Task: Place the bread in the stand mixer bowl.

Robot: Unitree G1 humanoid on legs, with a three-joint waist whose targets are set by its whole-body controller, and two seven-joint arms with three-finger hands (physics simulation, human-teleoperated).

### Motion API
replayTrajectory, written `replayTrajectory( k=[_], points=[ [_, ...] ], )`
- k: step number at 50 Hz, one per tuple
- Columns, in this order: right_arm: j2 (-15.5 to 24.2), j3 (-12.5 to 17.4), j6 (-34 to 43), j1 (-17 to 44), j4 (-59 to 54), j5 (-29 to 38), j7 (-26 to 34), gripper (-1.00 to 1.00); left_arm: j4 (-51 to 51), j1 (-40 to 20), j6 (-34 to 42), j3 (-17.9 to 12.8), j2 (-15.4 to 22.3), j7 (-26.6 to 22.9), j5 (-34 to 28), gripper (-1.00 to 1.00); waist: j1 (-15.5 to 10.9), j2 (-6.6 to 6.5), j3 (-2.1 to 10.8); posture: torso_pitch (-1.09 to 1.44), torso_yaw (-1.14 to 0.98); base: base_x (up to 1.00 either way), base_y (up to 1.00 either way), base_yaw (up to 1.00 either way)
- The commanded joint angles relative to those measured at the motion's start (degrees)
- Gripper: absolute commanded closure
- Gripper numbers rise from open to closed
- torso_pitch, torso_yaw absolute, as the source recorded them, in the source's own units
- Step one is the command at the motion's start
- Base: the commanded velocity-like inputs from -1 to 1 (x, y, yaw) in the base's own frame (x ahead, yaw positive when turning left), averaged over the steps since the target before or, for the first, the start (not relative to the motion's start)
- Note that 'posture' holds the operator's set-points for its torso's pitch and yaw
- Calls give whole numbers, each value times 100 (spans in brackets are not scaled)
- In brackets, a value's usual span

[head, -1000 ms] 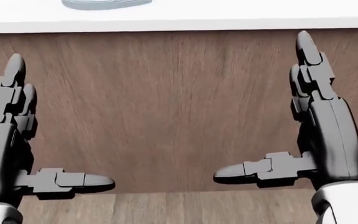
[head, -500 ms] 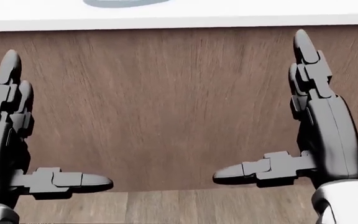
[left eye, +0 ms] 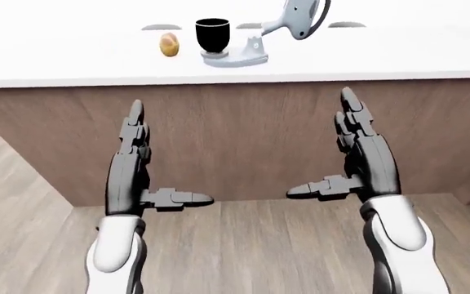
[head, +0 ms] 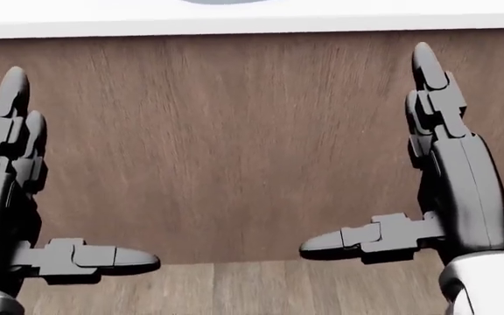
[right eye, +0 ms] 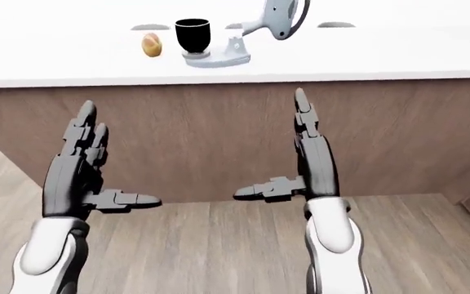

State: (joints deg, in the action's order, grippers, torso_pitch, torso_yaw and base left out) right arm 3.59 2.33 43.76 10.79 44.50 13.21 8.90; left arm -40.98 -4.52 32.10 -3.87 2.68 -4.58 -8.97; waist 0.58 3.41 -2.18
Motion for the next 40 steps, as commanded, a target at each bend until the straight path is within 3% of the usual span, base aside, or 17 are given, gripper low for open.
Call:
replayTrajectory(
  k=[1, 2, 3, 7, 9, 11, 12, 13, 15, 23, 25, 26, 30, 33, 35, 36, 40],
  points=[
    [15, 15, -138, 75, 92, 8, -34, -100, -131, -82, -175, -3, 11, 11, 0, -100, 20, 93, 76, 0, 0, 0, 51, 0],
    [15, 15, -132, 71, 109, 8, -36, -100, -145, -83, -164, -3, 11, 8, -1, -100, 88, -114, 76, 0, 0, 0, 52, 0],
    [16, 18, -130, 68, 117, 6, -36, -100, -140, -87, -167, -10, 13, 8, 1, -100, 22, -1, 125, 0, 0, 0, 52, 0],
    [24, 33, -140, 71, 111, -8, -35, -100, -122, -79, -191, -11, 10, 10, 1, -100, 38, -59, 176, 0, 0, 0, 49, 0],
    [30, 23, -124, 68, 102, 3, -36, -100, -120, -71, -199, -13, 11, 11, -1, -100, 62, -299, 82, 0, 0, 0, 41, 0],
    [28, 13, -115, 66, 114, 13, -37, -100, -106, -68, -219, -18, 12, 10, 3, -100, 74, -600, 99, 0, 0, 0, 42, 0],
    [29, 14, -121, 65, 106, 13, -36, -100, -115, -69, -209, -17, 11, 8, 3, -100, 61, -923, 203, 0, 0, 0, 42, 0],
    [28, 11, -118, 64, 110, 14, -36, -100, -126, -67, -201, -16, 10, 8, 2, -100, 35, -868, 266, 0, 0, 0, 41, 0],
    [29, 7, -112, 64, 113, 21, -35, -100, -133, -56, -208, -13, 9, 7, 1, -100, -17, -708, 113, 0, 0, 0, 41, 0],
    [32, 9, -96, 82, 110, 32, -21, -100, -145, -41, -210, -3, 5, 11, -15, -100, 7, -183, 58, 0, 0, 0, 42, 0],
    [32, 18, -94, 78, 121, 30, -17, -100, -150, -37, -209, 0, 4, 10, -18, -100, 22, 81, 126, 0, 0, 0, 42, 0],
    [33, 29, -102, 79, 116, 24, -14, -100, -149, -39, -207, -6, 5, 9, -17, -100, 94, -76, 94, 0, 0, 0, 42, 0],
    [27, 65, -156, 64, 115, -22, -19, -100, -142, -29, -225, -7, 2, 10, -19, -100, 32, -6, 187, 0, 0, 0, 38, 0],
    [3, 68, -238, 41, 155, -55, -60, -100, -134, -38, -222, -18, 4, 7, -14, -100, 87, -359, 89, 0, 0, 0, 5, 0],
    [3, 91, -286, 32, 148, -103, -86, -100, -108, -34, -249, -21, 3, 11, -9, -100, 118, -828, 188, 0, 0, 0, 0, 0],
    [5, 90, -261, 36, 155, -103, -105, -100, -110, -35, -246, -18, 4, 10, -9, -100, 39, -510, 39, 0, 0, 0, 0, 0],
    [12, 120, -144, 22, 231, -127, -205, -100, -85, -24, -278, -12, 5, 9, -13, -100, -50, -295, 204, 0, 0, 3, 0, 0]
  ],
)
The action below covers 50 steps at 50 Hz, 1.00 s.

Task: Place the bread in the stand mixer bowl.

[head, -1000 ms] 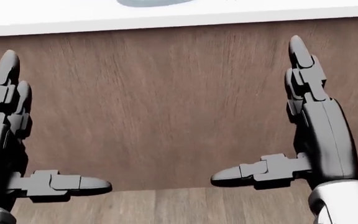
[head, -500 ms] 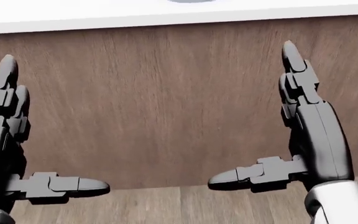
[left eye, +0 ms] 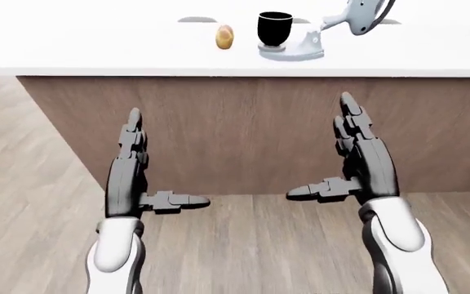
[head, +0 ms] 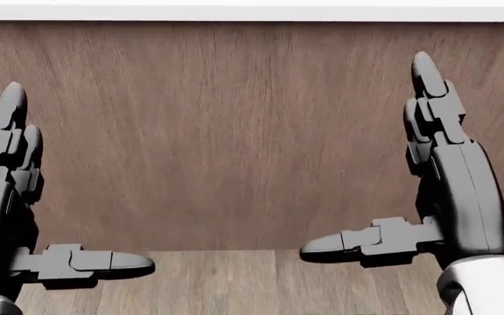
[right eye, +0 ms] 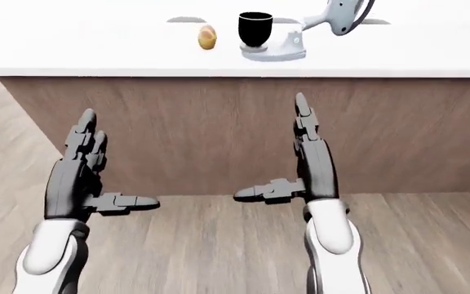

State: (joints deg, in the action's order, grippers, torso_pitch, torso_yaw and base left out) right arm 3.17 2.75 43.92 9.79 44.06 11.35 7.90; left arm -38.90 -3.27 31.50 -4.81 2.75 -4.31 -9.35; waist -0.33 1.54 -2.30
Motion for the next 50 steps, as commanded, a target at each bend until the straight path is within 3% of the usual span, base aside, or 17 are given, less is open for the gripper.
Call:
replayTrajectory(
  k=[1, 4, 6, 9, 13, 15, 19, 24, 27, 29, 31, 33, 38, 40, 41, 45, 50],
  points=[
    [59, 71, -150, 119, 288, 63, -111, -100, -284, -146, -229, 76, -4, -18, 30, -100, 26, -13, 111, 0, 0, 8, 0, 0],
    [68, 71, -112, 111, 353, 72, -121, -100, -269, -143, -246, 75, -2, -19, 28, -100, 2, 164, 67, 0, 0, 9, 0, 0],
    [70, 60, -90, 111, 375, 80, -123, -100, -261, -138, -257, 79, -5, -18, 27, -100, 33, 6, 53, 0, 0, 9, 0, 0],
    [74, 62, -85, 100, 386, 83, -121, -100, -270, -140, -246, 82, -4, -20, 21, -100, 0, -14, 96, 0, 0, 9, 0, 0],
    [72, 69, -109, 91, 380, 78, -121, -100, -284, -139, -233, 82, -4, -22, 16, -100, 13, -252, 44, 0, 0, 10, 0, 0],
    [88, 60, -89, 94, 384, 94, -108, -100, -283, -142, -230, 88, -4, -23, 8, -100, 34, -541, 87, 0, 0, 11, 0, 0],
    [101, 87, -132, 94, 344, 89, -78, -100, -259, -143, -250, 83, -6, -22, 7, -100, -4, -491, 15, 0, 0, 16, 0, 0],
    [91, 91, -136, 82, 354, 92, -75, -100, -277, -158, -217, 81, -1, -27, 5, -100, -6, -289, 34, 0, 0, 16, 0, 0],
    [87, 93, -144, 78, 347, 88, -77, -100, -278, -172, -204, 84, 1, -29, 0, -100, -32, -71, 52, 0, 0, 16, 0, 0],
    [90, 102, -147, 79, 343, 87, -77, -100, -312, -187, -164, 88, 4, -35, -6, -100, -32, 230, 139, 0, 0, 16, 0, 0],
    [91, 115, -173, 83, 311, 75, -76, -100, -301, -171, -187, 93, -2, -31, -6, -100, 26, 102, 93, 0, 0, 16, 0, 0],
    [94, 127, -178, 83, 313, 67, -76, -100, -308, -163, -188, 98, -3, -32, -11, -100, 24, 106, 58, 0, 0, 17, 0, 0],
    [96, 101, -107, 92, 373, 90, -83, -100, -271, -149, -230, 95, -6, -33, -8, -100, 37, -191, 8, 0, 0, 16, 0, 0],
    [99, 106, -105, 99, 372, 89, -80, -100, -248, -137, -263, 93, -7, -31, -7, -100, 64, -416, 42, 0, 0, 16, 0, 0],
    [100, 104, -106, 100, 368, 90, -79, -100, -249, -136, -264, 88, -7, -33, -3, -100, 72, -618, 104, 0, 0, 17, 0, 0],
    [99, 101, -105, 99, 371, 94, -79, -100, -248, -112, -289, 83, -7, -32, -2, -100, -6, -507, 54, 0, 0, 16, 0, 0],
    [98, 103, -110, 81, 387, 98, -76, -100, -284, -84, -283, 94, -17, -35, -6, -100, -23, -245, 56, 0, 0, 16, 0, 0]
  ],
)
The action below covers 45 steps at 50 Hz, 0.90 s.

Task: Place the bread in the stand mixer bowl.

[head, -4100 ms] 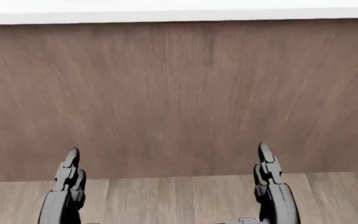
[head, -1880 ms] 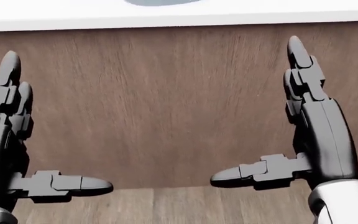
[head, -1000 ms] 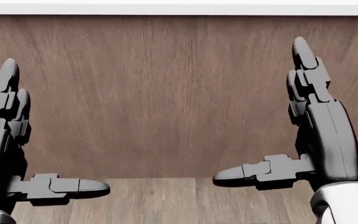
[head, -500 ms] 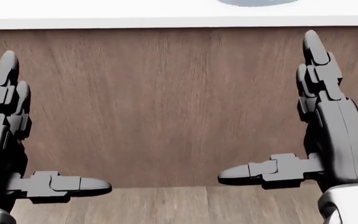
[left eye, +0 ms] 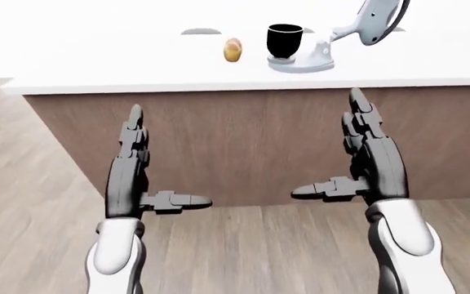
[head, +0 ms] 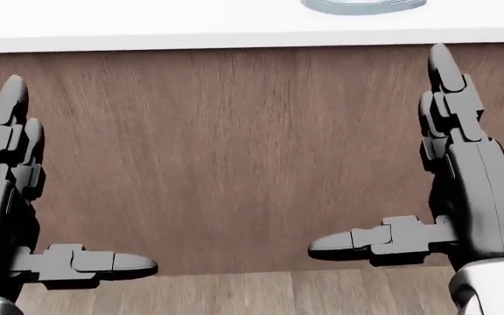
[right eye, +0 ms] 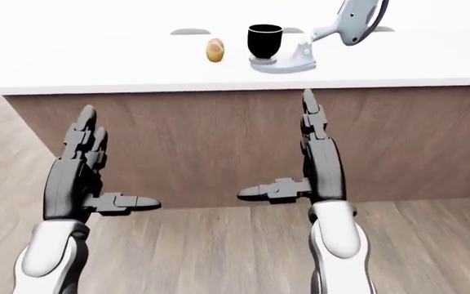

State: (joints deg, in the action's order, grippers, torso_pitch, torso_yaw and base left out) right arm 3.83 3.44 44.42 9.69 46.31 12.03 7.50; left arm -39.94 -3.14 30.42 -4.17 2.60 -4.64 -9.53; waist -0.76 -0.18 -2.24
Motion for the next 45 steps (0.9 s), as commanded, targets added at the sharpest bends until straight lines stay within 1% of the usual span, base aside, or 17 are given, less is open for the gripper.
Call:
replayTrajectory(
  k=[1, 4, 5, 7, 13, 17, 18, 19, 20, 26, 29, 33, 38, 40, 42, 43, 45],
  points=[
    [30, 25, -155, 91, 167, 34, -37, -100, -186, -99, -168, 35, -1, -2, 8, -100, 8, 8, 56, 0, 0, 16, 0, 0],
    [30, 25, -140, 85, 188, 40, -33, -100, -181, -93, -179, 31, -2, -3, 9, -100, 6, 477, 183, 0, 0, 16, 0, 0],
    [28, 22, -132, 82, 193, 44, -33, -100, -183, -92, -175, 35, -3, -3, 5, -100, 72, 222, 125, 0, 0, 17, 0, 0],
    [22, 25, -133, 73, 202, 45, -36, -100, -178, -95, -180, 31, -3, -3, 6, -100, 67, 305, 92, 0, 0, 16, 0, 0],
    [21, 30, -146, 70, 193, 41, -32, -100, -164, -84, -203, 36, -7, 1, 1, -100, 93, -10, 11, 0, 0, 16, 0, 0],
    [31, 61, -159, 73, 179, 22, -20, -100, -176, -94, -182, 34, -5, -3, -2, -100, 117, -529, 95, 0, 0, 17, 0, 0],
    [32, 64, -162, 75, 175, 19, -20, -100, -158, -86, -204, 34, -7, 1, -2, -100, 50, -296, 72, 0, 0, 16, 0, 0],
    [33, 68, -167, 75, 169, 16, -20, -100, -164, -86, -198, 40, -8, 2, -6, -100, 94, -390, 73, 0, 0, 16, 0, 0],
    [35, 66, -162, 77, 171, 17, -22, -100, -178, -91, -181, 41, -7, -1, -7, -100, 49, -363, 75, 0, 0, 16, 0, 0],
    [39, 76, -177, 77, 156, 7, -24, -100, -180, -97, -183, 21, 0, -5, -5, -100, 8, -35, 77, 0, 0, 17, 0, 0],
    [41, 71, -165, 83, 162, 11, -28, -100, -182, -103, -176, 17, 1, -5, -6, -100, -8, 378, 160, 0, 0, 16, 0, 0],
    [38, 62, -154, 77, 178, 16, -31, -100, -188, -90, -183, 27, -1, -5, -11, -100, 71, 297, 84, 0, 0, 17, 0, 0],
    [36, 60, -159, 69, 180, 18, -32, -100, -190, -101, -175, 18, 2, -8, -8, -100, 83, 33, 27, 0, 0, 16, 0, 0],
    [33, 48, -159, 67, 179, 23, -35, -100, -184, -106, -176, 18, 2, -6, -9, -100, 107, -143, 25, 0, 0, 16, 0, 0],
    [29, 41, -146, 64, 197, 29, -38, -100, -162, -107, -196, 19, 2, -4, -9, -100, 125, -493, 134, 0, 0, 16, 0, 0],
    [27, 37, -160, 64, 181, 30, -41, -100, -178, -119, -170, 17, 7, -9, -11, -100, 79, -358, 140, 0, 0, 16, 0, 0],
    [23, 29, -160, 62, 179, 34, -45, -100, -189, -132, -149, 1, 14, -17, -5, -100, 61, -373, 71, 0, 0, 17, 0, 0]
  ],
)
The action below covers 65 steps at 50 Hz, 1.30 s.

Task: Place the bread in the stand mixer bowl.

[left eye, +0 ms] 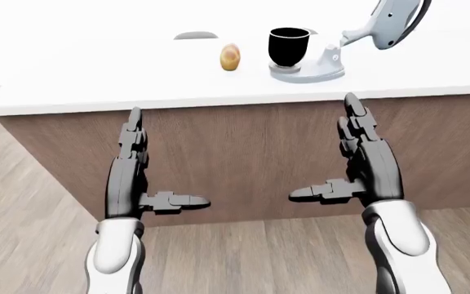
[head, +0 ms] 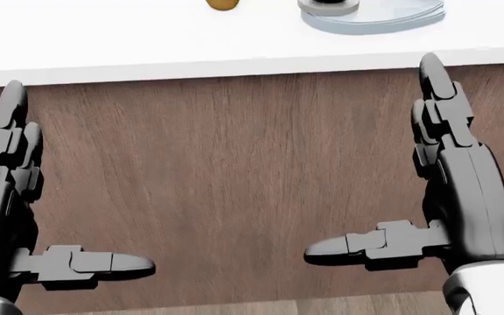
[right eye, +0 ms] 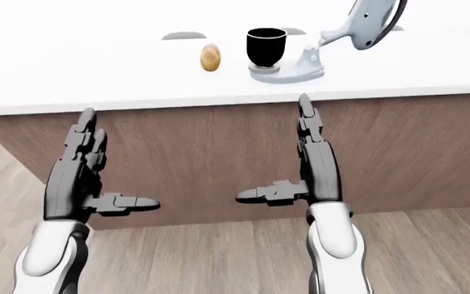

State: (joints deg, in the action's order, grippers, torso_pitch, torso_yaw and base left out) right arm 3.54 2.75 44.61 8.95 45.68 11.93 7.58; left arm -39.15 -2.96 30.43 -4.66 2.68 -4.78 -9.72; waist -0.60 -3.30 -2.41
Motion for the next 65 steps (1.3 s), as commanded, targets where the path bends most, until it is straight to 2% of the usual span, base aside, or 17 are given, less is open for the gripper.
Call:
replayTrajectory(
  k=[1, 7, 10, 11, 19, 23, 24, 31, 36, 37, 39, 45, 49, 50, 58, 61, 65],
  points=[
    [52, 105, -185, 133, 239, 40, -51, -100, -277, -159, -135, 47, 7, -4, 14, -100, 13, -19, 96, 0, 0, 16, 0, 0],
    [57, 129, -191, 123, 249, 29, -46, -100, -297, -144, -134, 53, 5, -5, 9, -100, -17, 324, 90, 0, 0, 17, 0, 0],
    [59, 133, -188, 120, 265, 30, -47, -100, -247, -108, -213, 68, -2, 4, -3, -100, -14, 805, 207, 0, 0, 17, 0, 0],
    [60, 138, -197, 123, 258, 27, -46, -100, -266, -108, -196, 71, -4, 2, -5, -100, 54, 541, 143, 0, 0, 17, 0, 0],
    [64, 138, -170, 116, 290, 33, -48, -100, -237, -100, -228, 75, -11, 5, -11, -100, 79, 317, 34, 0, 0, 17, 0, 0],
    [61, 113, -135, 132, 306, 51, -54, -100, -239, -99, -230, 74, -10, 2, -9, -100, 102, -285, 198, 0, 0, 17, 0, 0],
    [61, 109, -121, 134, 321, 58, -54, -100, -250, -103, -218, 67, -10, -2, -3, -100, 31, 16, 116, 0, 0, 17, 0, 0],
    [61, 115, -130, 140, 306, 62, -50, -100, -220, -104, -243, 68, -10, 1, -2, -100, -4, 186, 96, 0, 0, 17, 0, 0],
    [63, 147, -140, 128, 314, 46, -43, -100, -258, -91, -225, 85, -14, -1, -14, -100, -14, 758, 155, 0, 0, 17, 0, 0],
    [63, 142, -139, 125, 317, 48, -45, -100, -249, -85, -235, 87, -14, 0, -16, -100, 49, 529, 145, 0, 0, 16, 0, 0],
    [60, 143, -159, 119, 303, 44, -49, -100, -264, -95, -214, 80, -13, -6, -13, -100, 49, 621, 115, 0, 0, 17, 0, 0],
    [60, 165, -205, 112, 263, 25, -59, -100, -271, -142, -169, 69, -1, -16, -15, -100, 78, 306, 41, 0, 0, 17, 0, 0],
    [62, 173, -212, 105, 262, 14, -64, -100, -296, -175, -120, 70, 5, -20, -22, -100, 106, -210, 128, 0, 0, 17, 0, 0],
    [62, 176, -221, 105, 251, 11, -66, -100, -280, -174, -136, 72, 5, -18, -22, -100, 36, 26, 95, 0, 0, 16, 0, 0],
    [74, 169, -172, 105, 302, 21, -66, -100, -272, -146, -170, 62, 4, -18, -15, -100, -13, 276, 91, 0, 0, 17, 0, 0],
    [73, 174, -166, 96, 323, 23, -64, -100, -261, -116, -208, 89, -5, -11, -29, -100, -26, 690, 177, 0, 0, 17, 0, 0],
    [81, 199, -185, 100, 304, 12, -57, -100, -272, -103, -214, 109, -16, -8, -40, -100, 56, 609, 105, 0, 0, 17, 0, 0]
  ],
)
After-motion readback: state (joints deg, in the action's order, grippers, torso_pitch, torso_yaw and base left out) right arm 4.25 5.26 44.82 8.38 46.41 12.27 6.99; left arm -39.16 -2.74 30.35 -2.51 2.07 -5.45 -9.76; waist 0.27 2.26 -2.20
